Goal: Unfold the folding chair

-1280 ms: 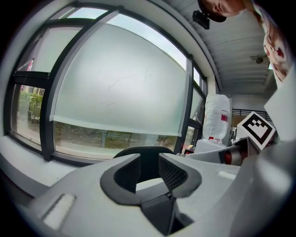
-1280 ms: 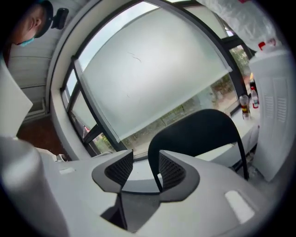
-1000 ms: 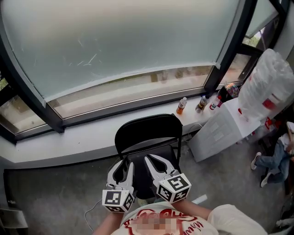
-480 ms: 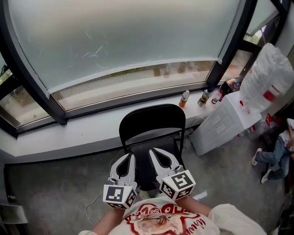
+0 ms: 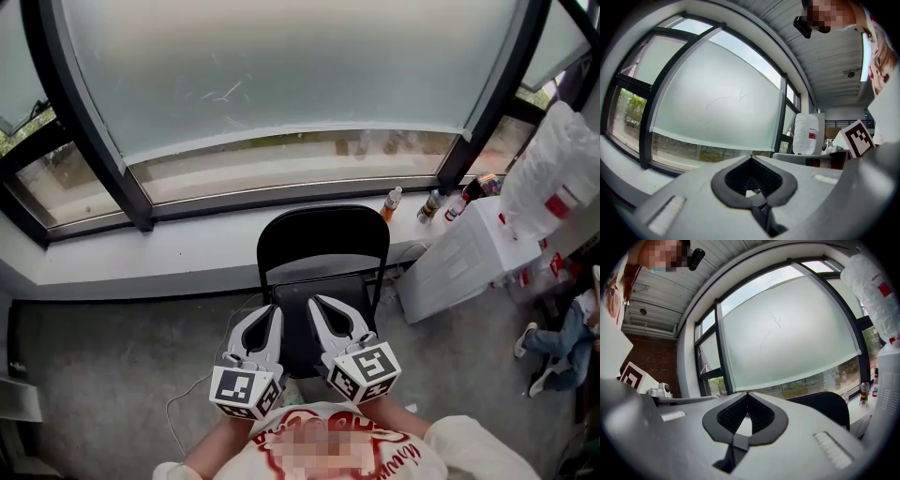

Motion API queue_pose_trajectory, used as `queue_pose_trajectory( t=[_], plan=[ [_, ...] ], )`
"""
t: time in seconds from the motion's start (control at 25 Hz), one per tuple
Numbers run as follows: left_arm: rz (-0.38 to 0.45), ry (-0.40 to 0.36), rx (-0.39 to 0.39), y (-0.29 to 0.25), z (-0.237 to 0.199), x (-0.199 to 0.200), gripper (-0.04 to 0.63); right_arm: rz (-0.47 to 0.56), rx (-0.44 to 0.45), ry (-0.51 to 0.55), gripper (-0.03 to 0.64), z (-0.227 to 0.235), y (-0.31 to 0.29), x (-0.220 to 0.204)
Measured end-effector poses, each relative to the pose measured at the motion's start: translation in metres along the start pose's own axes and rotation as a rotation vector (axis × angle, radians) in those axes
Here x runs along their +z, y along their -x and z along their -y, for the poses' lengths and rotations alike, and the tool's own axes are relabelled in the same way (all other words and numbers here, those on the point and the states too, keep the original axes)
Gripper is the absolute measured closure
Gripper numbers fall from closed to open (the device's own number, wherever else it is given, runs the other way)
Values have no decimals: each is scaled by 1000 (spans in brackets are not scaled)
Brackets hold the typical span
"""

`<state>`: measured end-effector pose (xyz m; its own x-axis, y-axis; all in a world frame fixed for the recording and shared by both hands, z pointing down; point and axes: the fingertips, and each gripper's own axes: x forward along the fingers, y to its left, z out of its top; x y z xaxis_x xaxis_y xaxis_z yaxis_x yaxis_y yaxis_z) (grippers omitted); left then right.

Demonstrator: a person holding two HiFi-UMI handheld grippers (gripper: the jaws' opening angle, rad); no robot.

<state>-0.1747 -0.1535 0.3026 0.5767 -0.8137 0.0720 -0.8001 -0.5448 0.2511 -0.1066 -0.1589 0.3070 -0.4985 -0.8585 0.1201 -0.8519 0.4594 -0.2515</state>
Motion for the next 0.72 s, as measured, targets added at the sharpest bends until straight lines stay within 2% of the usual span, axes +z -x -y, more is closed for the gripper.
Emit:
queue_pose_trajectory(
  t=[0.28, 0.72],
  plan=[
    [37, 7, 36, 26, 52, -4, 594, 5, 81, 83, 594, -18, 60, 2],
    [73, 13, 52, 91, 208, -45, 594, 1, 126, 109, 594, -8, 223, -22]
  ],
)
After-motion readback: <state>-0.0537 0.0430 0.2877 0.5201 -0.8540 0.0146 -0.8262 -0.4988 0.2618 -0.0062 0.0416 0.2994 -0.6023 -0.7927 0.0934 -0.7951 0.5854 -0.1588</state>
